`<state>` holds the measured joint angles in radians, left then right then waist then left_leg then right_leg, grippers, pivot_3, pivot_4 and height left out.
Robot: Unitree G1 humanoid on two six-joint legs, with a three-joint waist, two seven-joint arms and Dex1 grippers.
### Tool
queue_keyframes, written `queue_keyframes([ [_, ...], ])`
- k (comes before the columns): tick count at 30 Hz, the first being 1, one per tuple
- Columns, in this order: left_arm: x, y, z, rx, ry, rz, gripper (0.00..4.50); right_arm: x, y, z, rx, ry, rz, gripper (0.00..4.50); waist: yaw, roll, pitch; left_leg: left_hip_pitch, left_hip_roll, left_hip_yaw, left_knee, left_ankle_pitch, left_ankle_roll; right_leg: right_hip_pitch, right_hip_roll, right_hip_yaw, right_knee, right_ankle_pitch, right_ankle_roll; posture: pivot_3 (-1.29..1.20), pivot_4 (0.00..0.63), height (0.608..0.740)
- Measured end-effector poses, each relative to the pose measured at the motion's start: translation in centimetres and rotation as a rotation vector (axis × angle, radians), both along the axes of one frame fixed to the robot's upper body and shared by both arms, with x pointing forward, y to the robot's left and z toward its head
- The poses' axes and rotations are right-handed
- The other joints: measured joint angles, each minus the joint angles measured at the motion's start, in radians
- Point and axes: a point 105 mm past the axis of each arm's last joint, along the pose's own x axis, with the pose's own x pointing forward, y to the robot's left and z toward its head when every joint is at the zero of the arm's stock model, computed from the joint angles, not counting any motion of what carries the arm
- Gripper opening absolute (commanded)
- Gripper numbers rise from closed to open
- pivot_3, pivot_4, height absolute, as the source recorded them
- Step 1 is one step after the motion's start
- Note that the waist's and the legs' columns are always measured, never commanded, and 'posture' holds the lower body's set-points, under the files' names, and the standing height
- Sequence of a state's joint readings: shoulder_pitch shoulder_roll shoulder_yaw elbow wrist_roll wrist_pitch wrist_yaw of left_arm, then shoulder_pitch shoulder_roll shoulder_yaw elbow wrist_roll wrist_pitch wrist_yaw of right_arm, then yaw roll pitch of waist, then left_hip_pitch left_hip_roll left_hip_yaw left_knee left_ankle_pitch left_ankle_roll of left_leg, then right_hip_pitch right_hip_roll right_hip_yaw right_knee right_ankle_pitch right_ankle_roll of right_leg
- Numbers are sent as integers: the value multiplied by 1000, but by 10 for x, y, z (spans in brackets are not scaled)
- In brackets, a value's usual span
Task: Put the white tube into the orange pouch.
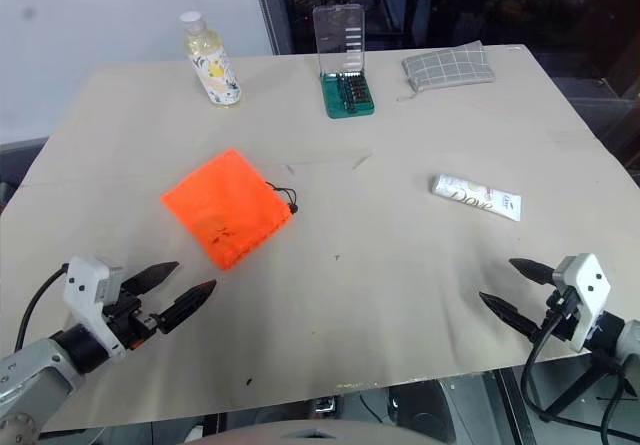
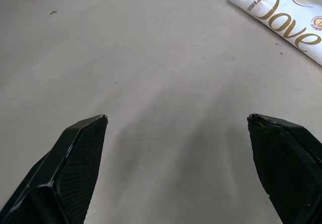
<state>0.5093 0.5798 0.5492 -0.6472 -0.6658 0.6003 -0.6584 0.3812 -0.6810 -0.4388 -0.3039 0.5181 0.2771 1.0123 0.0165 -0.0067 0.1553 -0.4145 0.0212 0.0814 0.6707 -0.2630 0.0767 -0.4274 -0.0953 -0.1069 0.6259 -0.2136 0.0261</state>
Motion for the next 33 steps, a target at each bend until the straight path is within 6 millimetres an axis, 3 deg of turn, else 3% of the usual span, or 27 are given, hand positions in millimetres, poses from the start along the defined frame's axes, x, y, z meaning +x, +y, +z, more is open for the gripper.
queue_keyframes([
  [21,-8,-7,0,98,-33,-53,4467,-5,7,-1,98,27,39,4497,1,0,0,0,0,0,0,0,0,0,0,0,0,1,-1,0,150,740],
  [27,2,-8,4,140,-81,-46,4467,-4,8,0,105,22,34,4497,2,-1,0,0,0,0,0,0,0,1,0,0,0,1,-1,0,150,740],
  [33,22,-20,4,323,-188,-55,4467,-4,23,-1,142,22,42,4497,3,-1,-1,1,0,1,1,0,0,3,1,1,0,2,-3,0,150,740],
])
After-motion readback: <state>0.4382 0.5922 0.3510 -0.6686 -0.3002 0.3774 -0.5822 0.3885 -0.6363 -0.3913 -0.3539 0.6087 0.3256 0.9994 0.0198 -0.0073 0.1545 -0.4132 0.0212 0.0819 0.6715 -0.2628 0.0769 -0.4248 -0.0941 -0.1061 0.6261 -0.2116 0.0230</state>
